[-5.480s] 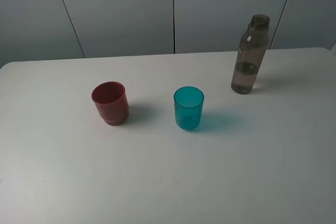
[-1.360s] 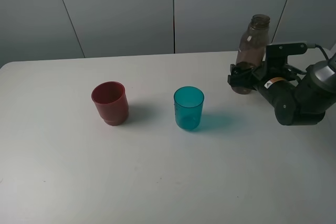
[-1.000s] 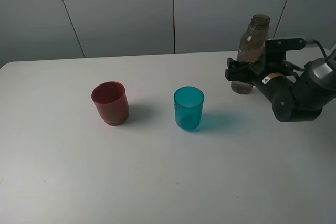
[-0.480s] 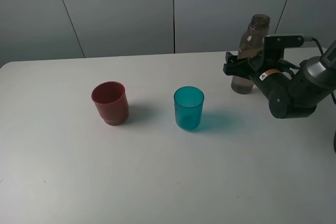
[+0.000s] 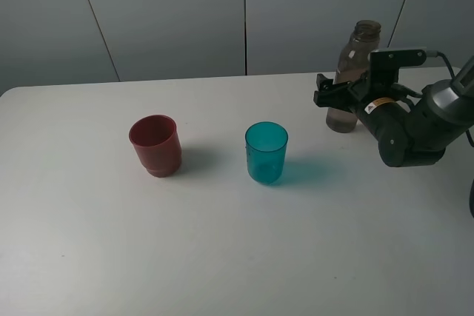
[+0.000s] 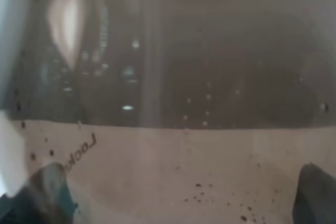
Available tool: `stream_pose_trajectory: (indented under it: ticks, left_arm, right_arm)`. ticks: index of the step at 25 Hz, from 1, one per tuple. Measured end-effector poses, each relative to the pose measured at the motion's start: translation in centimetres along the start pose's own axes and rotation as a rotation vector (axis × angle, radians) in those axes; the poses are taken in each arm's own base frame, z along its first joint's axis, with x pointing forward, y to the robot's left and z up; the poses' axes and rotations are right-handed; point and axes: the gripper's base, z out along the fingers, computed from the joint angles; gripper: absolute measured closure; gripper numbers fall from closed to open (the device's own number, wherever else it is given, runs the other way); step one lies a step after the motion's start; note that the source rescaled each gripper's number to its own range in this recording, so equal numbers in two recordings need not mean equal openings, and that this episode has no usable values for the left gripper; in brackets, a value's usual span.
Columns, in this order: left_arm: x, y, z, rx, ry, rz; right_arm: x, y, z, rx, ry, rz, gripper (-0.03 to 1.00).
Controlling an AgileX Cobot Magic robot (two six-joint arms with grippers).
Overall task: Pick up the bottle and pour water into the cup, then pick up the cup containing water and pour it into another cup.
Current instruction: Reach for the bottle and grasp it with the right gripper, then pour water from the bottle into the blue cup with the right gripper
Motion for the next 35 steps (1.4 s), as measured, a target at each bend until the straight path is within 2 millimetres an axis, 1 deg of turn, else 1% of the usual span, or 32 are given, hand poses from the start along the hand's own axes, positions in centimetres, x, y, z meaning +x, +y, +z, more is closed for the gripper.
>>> stream_pose_trajectory:
  ticks: [8,9,10,11,12,14,24,28,35]
  left_arm:
    - [0.0,0.0,0.0,0.000,0.000,0.000]
    - [0.0,0.0,0.0,0.000,0.000,0.000]
    - [0.0,0.0,0.0,0.000,0.000,0.000]
    - [0.0,0.0,0.0,0.000,0.000,0.000]
    - [0.0,0.0,0.0,0.000,0.000,0.000]
    - [0.0,0.0,0.0,0.000,0.000,0.000]
    - [0.0,0.0,0.0,0.000,0.000,0.000]
    - [0.0,0.0,0.0,0.000,0.000,0.000]
    - [0.0,0.0,0.0,0.000,0.000,0.000]
  right_arm:
    - [0.0,0.0,0.0,0.000,0.000,-0.011,-0.03]
    - [0.0,0.0,0.0,0.000,0.000,-0.011,0.02]
    - [0.0,0.0,0.0,0.000,0.000,-0.011,0.19]
    - [0.0,0.0,0.0,0.000,0.000,-0.011,0.49]
    - [0.0,0.0,0.0,0.003,0.000,-0.013,0.94]
    - [0.0,0.0,0.0,0.000,0.002,-0.019,0.97]
    - [0.0,0.0,-0.1,-0.004,0.003,-0.047,0.97]
    - [-0.5,0.0,-1.3,-0.009,0.026,-0.102,0.97]
    - [-3.5,-0.2,-4.0,-0.009,-0.028,-0.142,0.97]
